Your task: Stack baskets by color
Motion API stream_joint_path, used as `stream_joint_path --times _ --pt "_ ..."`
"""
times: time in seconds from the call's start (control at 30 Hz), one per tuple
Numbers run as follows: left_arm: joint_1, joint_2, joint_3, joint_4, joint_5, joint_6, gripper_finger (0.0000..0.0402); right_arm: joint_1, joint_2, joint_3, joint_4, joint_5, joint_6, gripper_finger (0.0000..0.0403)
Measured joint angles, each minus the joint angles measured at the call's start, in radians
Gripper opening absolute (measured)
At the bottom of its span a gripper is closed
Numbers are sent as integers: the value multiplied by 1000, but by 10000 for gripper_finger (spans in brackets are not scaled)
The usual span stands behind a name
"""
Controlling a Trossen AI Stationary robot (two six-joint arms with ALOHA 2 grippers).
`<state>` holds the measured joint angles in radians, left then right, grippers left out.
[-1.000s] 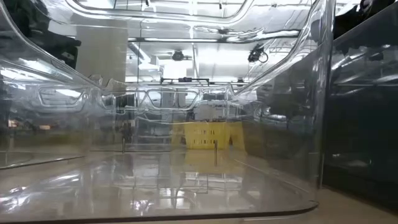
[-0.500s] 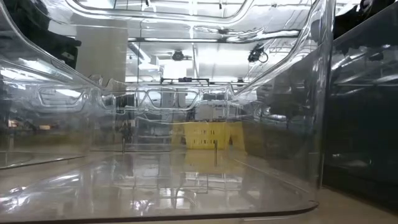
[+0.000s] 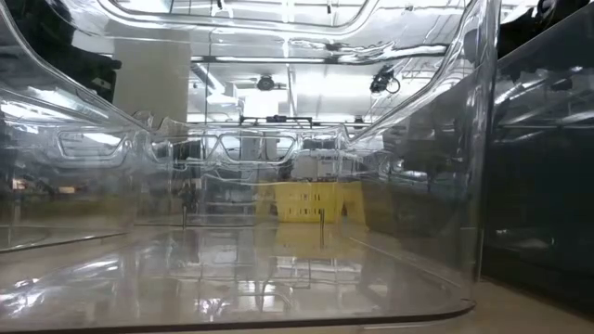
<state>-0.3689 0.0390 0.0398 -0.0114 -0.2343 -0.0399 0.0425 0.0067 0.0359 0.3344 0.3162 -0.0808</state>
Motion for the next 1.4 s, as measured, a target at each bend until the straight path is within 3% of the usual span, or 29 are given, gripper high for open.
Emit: stream_joint_path --times 0.27,0.5,0.7,0.93,1.23,1.4 --pt "0 0 0 5 0 -9 30 0 0 0 0 0 0 16" --pt "1 0 0 48 10 -372 38 0 0 0 0 0 0 16" --pt "1 0 0 59 -10 -398 31 0 0 0 0 0 0 16" --pt "1 3 7 57 39 -617 28 0 0 0 0 0 0 16" --pt "0 171 128 -74 226 -621 16 0 0 0 0 0 0 16" --pt "-8 311 181 -167 233 -680 17 0 0 0 0 0 0 16"
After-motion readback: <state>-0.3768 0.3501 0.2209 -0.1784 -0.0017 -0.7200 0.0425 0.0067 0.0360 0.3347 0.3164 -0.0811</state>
